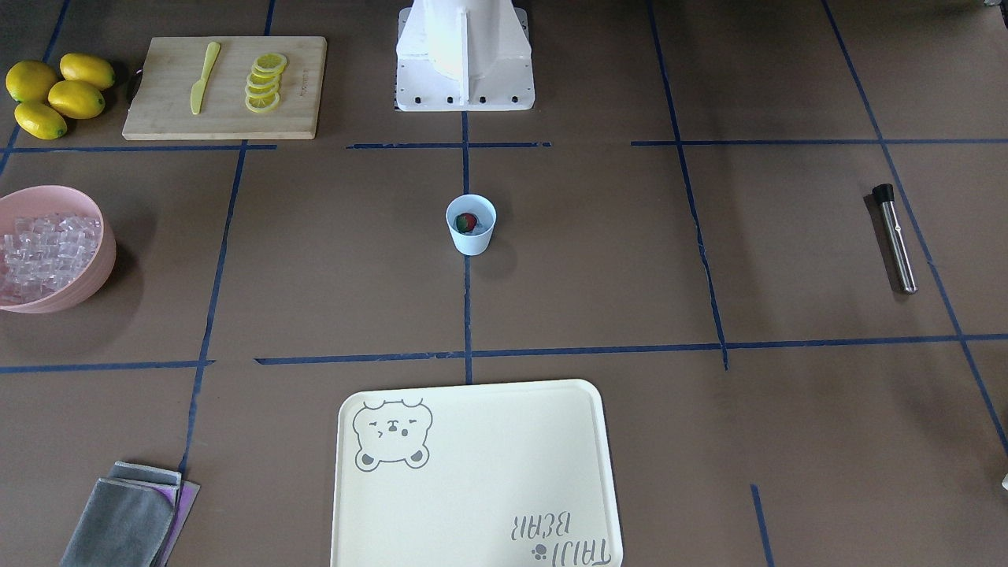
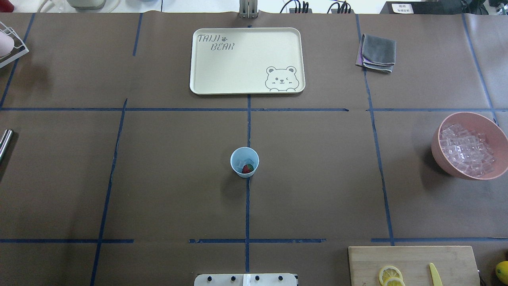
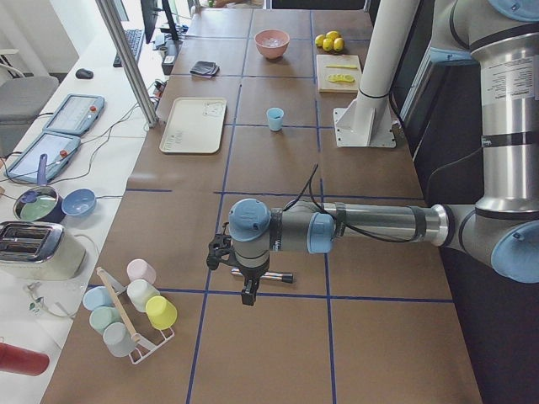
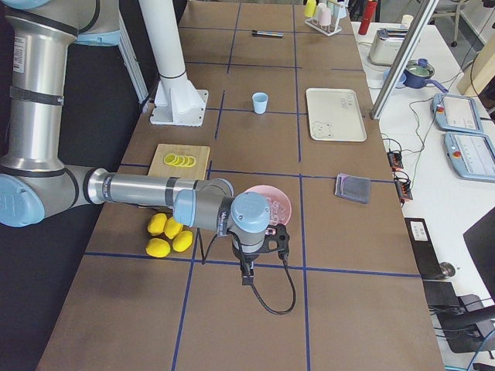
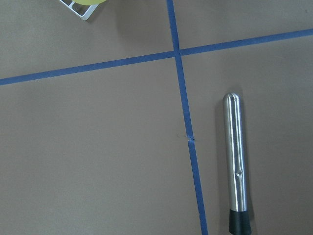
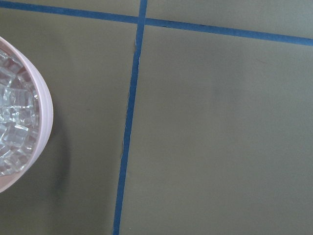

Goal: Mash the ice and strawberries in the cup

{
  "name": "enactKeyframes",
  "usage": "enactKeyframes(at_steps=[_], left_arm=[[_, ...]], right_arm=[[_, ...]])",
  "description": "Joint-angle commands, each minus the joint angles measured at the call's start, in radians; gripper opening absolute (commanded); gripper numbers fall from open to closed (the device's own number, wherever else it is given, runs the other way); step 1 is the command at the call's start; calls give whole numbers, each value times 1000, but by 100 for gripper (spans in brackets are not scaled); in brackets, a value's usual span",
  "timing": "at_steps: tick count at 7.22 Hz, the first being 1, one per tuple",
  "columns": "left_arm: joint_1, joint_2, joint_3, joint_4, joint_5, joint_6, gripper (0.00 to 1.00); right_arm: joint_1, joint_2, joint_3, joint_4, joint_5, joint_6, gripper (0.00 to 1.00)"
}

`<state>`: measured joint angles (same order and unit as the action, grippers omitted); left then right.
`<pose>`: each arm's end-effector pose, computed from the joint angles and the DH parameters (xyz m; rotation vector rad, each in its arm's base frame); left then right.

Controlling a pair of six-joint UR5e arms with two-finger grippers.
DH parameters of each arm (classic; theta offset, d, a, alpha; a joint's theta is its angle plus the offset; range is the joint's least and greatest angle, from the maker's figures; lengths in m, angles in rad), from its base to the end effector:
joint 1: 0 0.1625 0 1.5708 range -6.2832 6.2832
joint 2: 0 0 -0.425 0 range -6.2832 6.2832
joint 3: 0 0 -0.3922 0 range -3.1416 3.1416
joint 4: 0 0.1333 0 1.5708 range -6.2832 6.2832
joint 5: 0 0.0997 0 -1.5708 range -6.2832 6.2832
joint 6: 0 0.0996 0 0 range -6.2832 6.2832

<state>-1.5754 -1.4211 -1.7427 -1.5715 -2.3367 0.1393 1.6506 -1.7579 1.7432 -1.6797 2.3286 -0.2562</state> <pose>-0.0662 -0.4297 0.6435 0.0768 0.7629 0.1368 0.0968 -0.3967 0.6699 0.0106 -0.7663 -0.1209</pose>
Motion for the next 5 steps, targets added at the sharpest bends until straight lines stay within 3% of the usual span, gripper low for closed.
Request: enactKeyframes(at_steps=[1, 5], left_arm=[[0, 1, 0, 1, 0, 0, 100], [0, 8, 20, 2, 0, 0, 100]], right_arm=[[0, 0, 1, 0, 0, 0, 99], [0, 3, 1, 0, -3, 2, 99]])
